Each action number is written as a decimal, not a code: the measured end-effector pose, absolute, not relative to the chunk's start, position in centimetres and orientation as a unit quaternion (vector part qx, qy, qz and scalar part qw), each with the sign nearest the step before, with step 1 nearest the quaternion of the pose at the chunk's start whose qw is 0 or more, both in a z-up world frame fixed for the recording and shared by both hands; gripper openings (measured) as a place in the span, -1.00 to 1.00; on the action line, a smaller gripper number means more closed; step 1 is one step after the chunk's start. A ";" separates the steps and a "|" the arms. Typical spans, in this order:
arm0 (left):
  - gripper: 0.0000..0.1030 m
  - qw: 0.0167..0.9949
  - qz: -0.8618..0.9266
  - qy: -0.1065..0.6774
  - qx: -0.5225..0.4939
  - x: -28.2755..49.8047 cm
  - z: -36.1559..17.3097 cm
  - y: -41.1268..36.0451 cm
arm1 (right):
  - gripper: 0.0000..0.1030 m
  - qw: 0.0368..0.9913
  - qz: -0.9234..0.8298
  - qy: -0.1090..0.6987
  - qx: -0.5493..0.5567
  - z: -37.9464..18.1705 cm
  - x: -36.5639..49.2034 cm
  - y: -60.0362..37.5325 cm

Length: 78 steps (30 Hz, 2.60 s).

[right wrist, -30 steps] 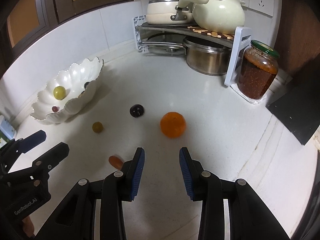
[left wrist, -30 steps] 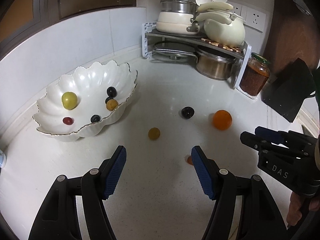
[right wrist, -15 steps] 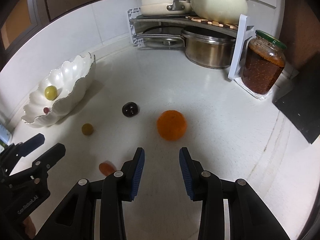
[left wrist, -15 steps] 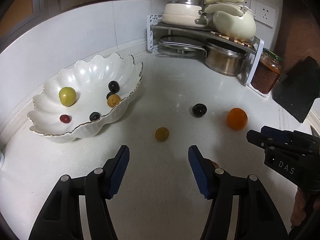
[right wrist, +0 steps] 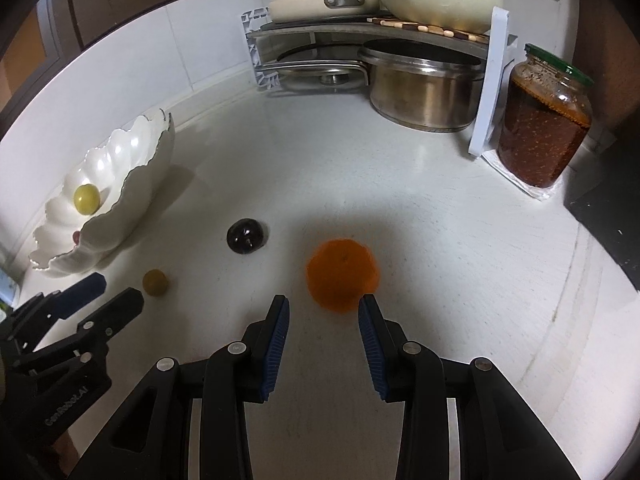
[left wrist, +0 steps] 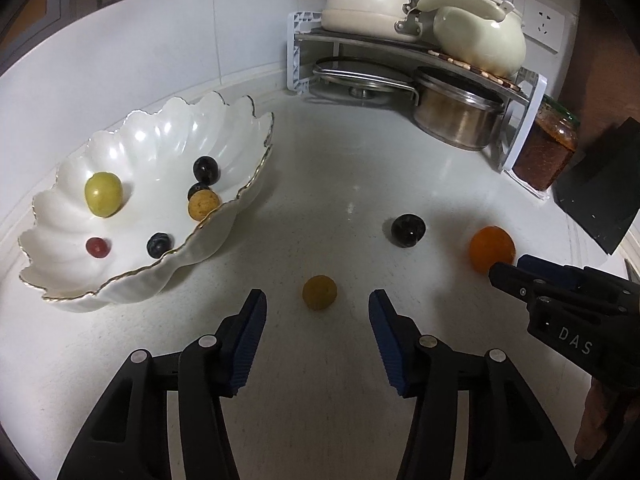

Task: Organize fruits
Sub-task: 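Grasp a yellow-brown round fruit with the left gripper while the right grasps the orange, then lift and carry the yellow-brown fruit in the left gripper over the bowl while the right carries the orange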

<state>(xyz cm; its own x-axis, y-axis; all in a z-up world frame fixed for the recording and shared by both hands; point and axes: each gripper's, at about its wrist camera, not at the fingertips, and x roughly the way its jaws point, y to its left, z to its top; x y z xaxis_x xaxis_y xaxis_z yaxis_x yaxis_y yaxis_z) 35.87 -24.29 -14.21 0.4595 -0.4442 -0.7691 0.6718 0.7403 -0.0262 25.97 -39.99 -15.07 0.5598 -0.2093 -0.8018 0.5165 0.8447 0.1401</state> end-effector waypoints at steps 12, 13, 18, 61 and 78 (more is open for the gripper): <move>-0.10 0.827 -0.339 0.427 0.139 37.2 -15.9 -25.4 | -0.27 0.864 -0.235 0.415 0.162 -15.1 27.2 -40.7; -0.10 0.826 -0.339 0.429 0.137 37.3 -16.0 -25.4 | -0.25 0.863 -0.238 0.416 0.162 -15.2 27.3 -40.9; -0.16 0.824 -0.341 0.430 0.138 37.5 -16.3 -25.8 | -0.05 0.859 -0.246 0.417 0.165 -15.7 27.8 -41.7; -0.55 0.848 -0.343 0.389 0.106 35.0 -10.7 -22.9 | -0.12 0.883 -0.188 0.398 0.165 -11.4 26.1 -37.7; -0.55 0.879 -0.325 0.340 0.081 33.6 -6.1 -18.6 | -0.12 0.913 -0.156 0.352 0.136 -6.7 25.2 -34.1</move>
<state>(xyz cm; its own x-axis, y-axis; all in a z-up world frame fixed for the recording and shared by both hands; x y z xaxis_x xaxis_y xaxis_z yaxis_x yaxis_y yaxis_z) 33.58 -18.59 -6.10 0.5582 -0.5158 -0.6499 0.6255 0.7762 -0.0788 25.23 -34.12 -6.69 0.7027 -0.1895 -0.6858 0.3814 0.9140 0.1383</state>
